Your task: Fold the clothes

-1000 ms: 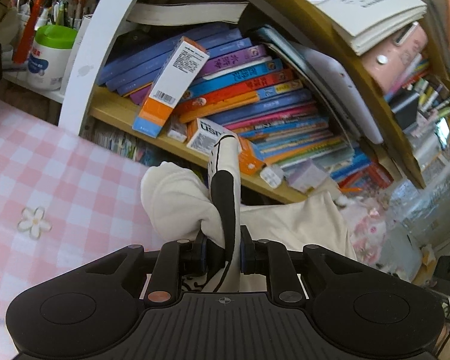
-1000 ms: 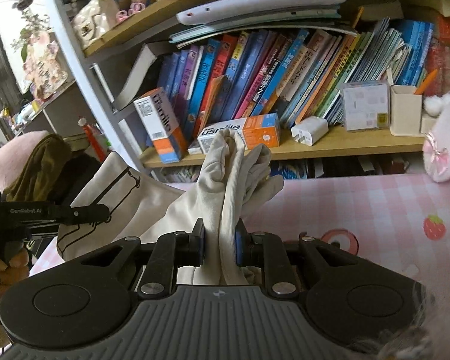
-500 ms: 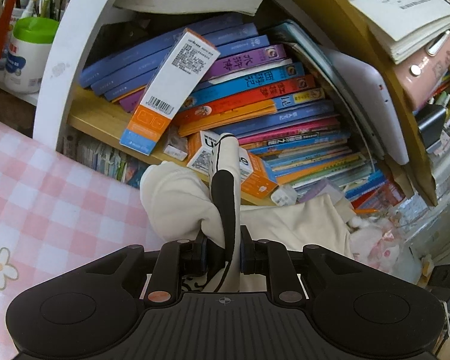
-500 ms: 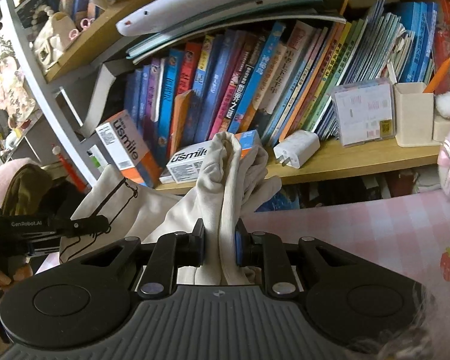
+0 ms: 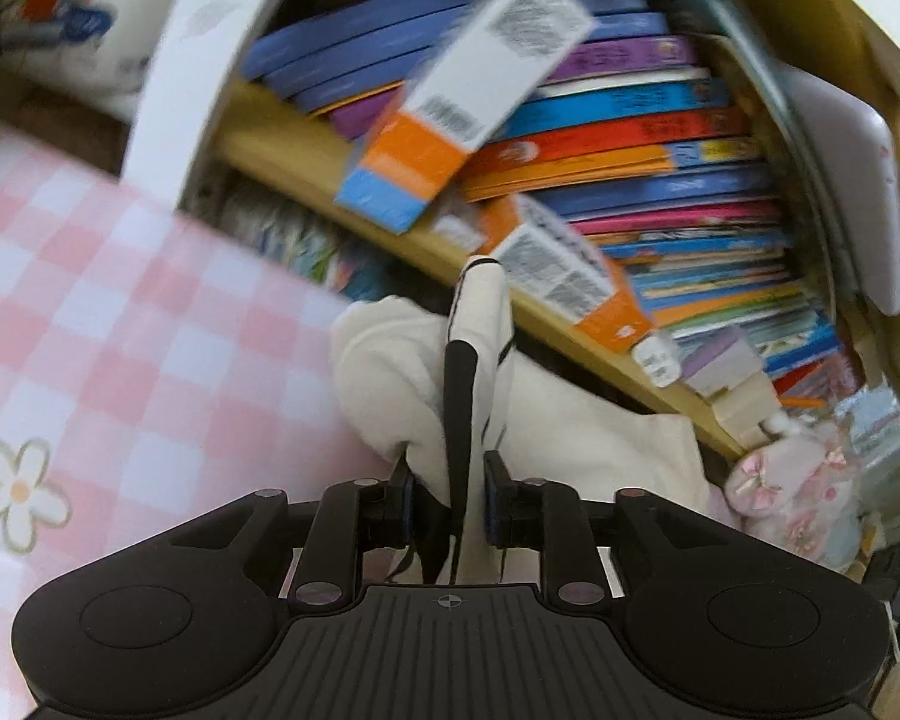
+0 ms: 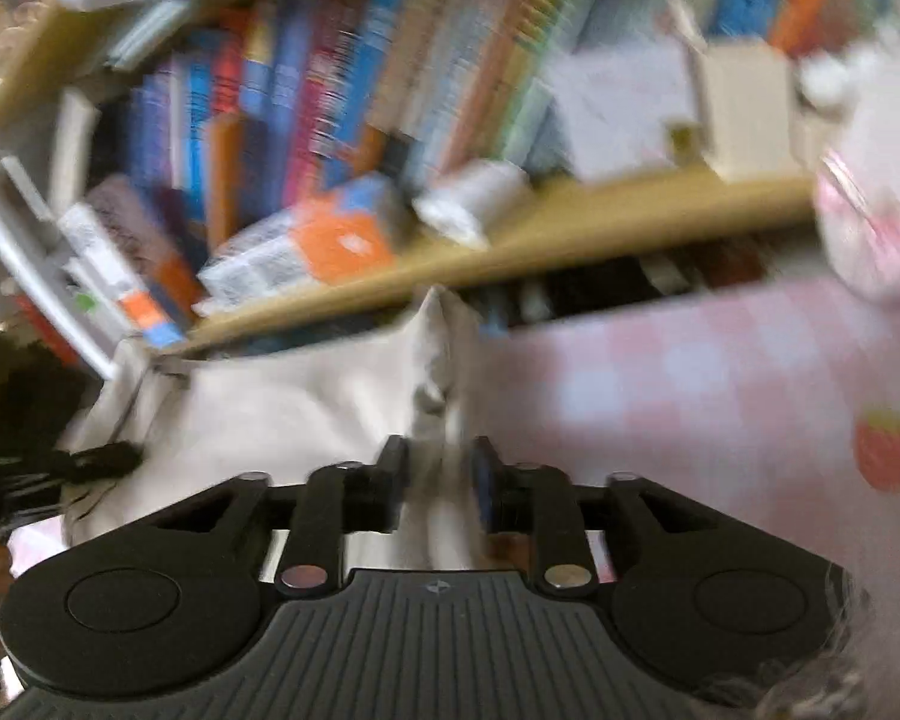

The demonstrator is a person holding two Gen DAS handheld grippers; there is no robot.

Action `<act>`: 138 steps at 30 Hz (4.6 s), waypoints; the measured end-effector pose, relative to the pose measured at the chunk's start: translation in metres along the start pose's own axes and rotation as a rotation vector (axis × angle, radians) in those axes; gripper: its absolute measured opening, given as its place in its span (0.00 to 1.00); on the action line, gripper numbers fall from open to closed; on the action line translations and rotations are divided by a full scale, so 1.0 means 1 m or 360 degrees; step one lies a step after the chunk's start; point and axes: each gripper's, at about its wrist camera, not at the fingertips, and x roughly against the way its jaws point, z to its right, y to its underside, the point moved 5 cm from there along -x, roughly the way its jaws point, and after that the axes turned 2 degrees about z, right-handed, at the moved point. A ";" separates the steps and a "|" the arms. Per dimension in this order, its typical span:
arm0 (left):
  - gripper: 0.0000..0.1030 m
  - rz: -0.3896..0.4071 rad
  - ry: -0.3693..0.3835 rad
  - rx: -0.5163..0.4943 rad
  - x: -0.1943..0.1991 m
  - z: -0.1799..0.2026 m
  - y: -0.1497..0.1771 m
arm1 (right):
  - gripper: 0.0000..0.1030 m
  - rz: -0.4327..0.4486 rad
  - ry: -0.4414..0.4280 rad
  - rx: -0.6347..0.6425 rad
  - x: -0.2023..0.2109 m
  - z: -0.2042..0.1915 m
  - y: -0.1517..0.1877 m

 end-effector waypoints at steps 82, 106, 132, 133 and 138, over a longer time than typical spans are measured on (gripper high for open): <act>0.91 0.0158 -0.0635 -0.0603 0.131 0.064 0.108 | 0.99 0.0129 0.0511 0.0408 0.127 -0.090 0.109; 0.92 0.0110 -0.0620 -0.0586 0.128 0.061 0.111 | 0.99 0.0111 0.0512 0.0430 0.121 -0.096 0.115; 0.92 0.0090 -0.0626 -0.0598 0.125 0.061 0.112 | 0.99 0.0078 0.0489 0.0454 0.113 -0.101 0.117; 0.92 0.0089 -0.0625 -0.0599 0.125 0.061 0.112 | 0.99 0.0077 0.0489 0.0453 0.113 -0.101 0.117; 0.92 0.0085 -0.0621 -0.0600 0.125 0.061 0.113 | 0.99 0.0074 0.0486 0.0450 0.112 -0.102 0.118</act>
